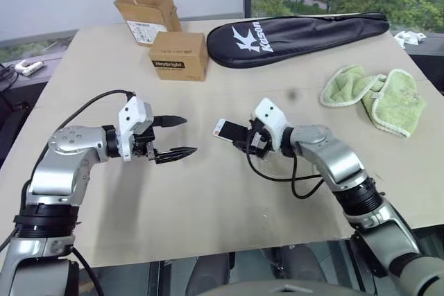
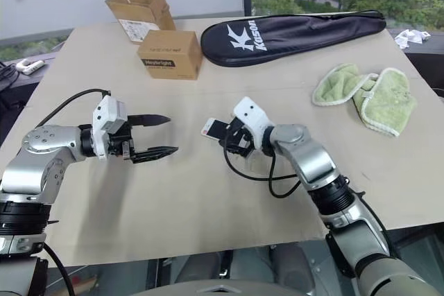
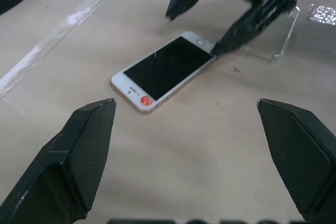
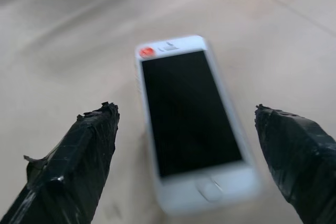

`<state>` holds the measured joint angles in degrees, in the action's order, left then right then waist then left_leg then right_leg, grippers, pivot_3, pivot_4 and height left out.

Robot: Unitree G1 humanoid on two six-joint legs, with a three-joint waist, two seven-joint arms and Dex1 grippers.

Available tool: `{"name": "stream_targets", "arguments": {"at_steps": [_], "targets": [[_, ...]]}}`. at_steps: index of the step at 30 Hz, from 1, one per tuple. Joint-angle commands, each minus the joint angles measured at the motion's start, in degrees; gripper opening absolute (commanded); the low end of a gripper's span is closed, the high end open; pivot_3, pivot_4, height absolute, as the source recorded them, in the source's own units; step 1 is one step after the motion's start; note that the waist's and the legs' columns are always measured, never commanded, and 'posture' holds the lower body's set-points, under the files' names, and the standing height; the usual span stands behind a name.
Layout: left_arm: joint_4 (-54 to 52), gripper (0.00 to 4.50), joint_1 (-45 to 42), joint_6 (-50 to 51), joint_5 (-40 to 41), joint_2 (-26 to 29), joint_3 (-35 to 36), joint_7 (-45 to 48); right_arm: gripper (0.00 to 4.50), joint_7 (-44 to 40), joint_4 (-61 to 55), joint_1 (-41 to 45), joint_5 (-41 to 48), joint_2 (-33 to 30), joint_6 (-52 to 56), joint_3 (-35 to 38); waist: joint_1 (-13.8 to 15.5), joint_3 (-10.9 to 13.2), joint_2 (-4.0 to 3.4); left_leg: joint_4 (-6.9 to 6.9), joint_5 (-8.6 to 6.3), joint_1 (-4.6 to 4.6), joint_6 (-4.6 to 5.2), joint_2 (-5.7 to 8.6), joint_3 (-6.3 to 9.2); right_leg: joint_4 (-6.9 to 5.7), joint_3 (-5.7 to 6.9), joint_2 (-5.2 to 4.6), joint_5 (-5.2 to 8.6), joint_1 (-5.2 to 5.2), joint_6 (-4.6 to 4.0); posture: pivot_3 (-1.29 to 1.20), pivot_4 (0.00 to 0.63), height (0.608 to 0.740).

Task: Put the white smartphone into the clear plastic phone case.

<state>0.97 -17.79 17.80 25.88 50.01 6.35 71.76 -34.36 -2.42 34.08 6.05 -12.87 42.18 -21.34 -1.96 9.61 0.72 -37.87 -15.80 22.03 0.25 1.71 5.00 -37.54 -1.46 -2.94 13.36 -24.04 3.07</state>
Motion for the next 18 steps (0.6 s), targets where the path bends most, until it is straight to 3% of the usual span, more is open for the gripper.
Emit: {"name": "stream_targets", "arguments": {"at_steps": [1,10,15,18], "targets": [[-0.97,4.5,0.38,-1.0,0.26,1.02,1.97,0.3,4.43,1.49,3.06,-2.08,-1.46,0.68,-4.72,0.03,0.06,0.0,0.0,0.0,0.0,0.01,0.0,0.03,-0.01,0.01,0.0,-0.04,0.0,0.01,0.0,0.0,0.15,0.74],[-2.05,4.5,1.18,-0.7,0.34,0.39,1.86,-0.8,4.43,5.39,10.86,-2.37,-4.63,4.1,-8.83,0.11,-0.71,-0.04,0.05,0.0,-0.08,-0.24,0.15,-0.01,-0.04,-0.22,-0.07,0.07,0.0,0.1,-0.01,0.0,0.15,0.74],[-2.5,4.5,1.44,-0.45,0.59,0.4,1.92,-1.21,4.43,2.49,11.81,-2.83,-3.75,3.65,-4.9,-0.45,-0.64,-0.09,0.07,0.0,-0.09,-0.4,0.16,-0.04,-0.03,-0.27,-0.09,0.13,0.0,0.26,-0.01,0.0,0.15,0.74],[-2.42,4.5,1.65,-0.51,0.62,0.6,2.11,-1.21,3.65,0.86,11.28,-3.14,-4.36,2.46,-4.55,-1.67,-0.54,-0.1,0.08,0.0,-0.09,-0.43,0.16,-0.03,-0.02,-0.24,-0.09,0.11,0.0,0.32,-0.01,0.0,0.15,0.74]]}}
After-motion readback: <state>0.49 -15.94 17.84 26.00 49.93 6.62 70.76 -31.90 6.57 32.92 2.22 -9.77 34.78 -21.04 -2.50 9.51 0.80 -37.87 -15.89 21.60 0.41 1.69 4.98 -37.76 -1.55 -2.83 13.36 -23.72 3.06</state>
